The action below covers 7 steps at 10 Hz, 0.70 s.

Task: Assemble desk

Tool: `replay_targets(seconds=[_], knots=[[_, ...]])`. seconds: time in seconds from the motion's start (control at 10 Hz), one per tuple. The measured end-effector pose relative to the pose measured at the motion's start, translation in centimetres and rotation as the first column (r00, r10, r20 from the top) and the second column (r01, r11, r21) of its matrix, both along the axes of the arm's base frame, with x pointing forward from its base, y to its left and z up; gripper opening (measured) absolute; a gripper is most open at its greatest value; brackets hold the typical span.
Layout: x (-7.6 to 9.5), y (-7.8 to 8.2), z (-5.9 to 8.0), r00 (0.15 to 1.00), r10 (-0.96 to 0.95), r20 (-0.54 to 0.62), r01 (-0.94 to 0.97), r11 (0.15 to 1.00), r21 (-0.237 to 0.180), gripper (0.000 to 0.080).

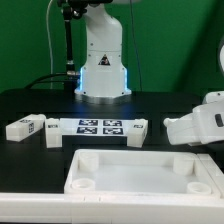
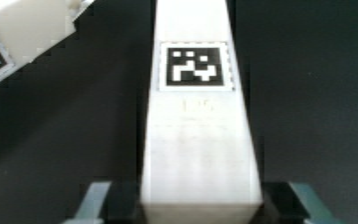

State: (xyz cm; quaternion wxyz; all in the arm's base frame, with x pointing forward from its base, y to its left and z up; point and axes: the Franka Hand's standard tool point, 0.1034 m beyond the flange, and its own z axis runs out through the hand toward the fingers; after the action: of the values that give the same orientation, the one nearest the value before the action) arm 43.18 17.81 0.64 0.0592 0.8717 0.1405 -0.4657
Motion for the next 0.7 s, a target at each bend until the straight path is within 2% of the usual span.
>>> replay_targets(seconds=[0.2,0.3,0.5,0.7], knots=[[0.1,-0.1,0.1,1.0,-0.001,0.001,0.001,1.0,0.002,0.0285],[0.3,-0.2,0.6,1.0,-0.002,0.003,0.002,1.0,0.006,0.0285],[1.2,-0.6,2.5,1.0,0.0,0.015,-0.001,1.0,0.021,0.0285],[2.4,-1.3,5.2,1.0,0.011,0.025,-0.012,0.998,0.058,0.0287]])
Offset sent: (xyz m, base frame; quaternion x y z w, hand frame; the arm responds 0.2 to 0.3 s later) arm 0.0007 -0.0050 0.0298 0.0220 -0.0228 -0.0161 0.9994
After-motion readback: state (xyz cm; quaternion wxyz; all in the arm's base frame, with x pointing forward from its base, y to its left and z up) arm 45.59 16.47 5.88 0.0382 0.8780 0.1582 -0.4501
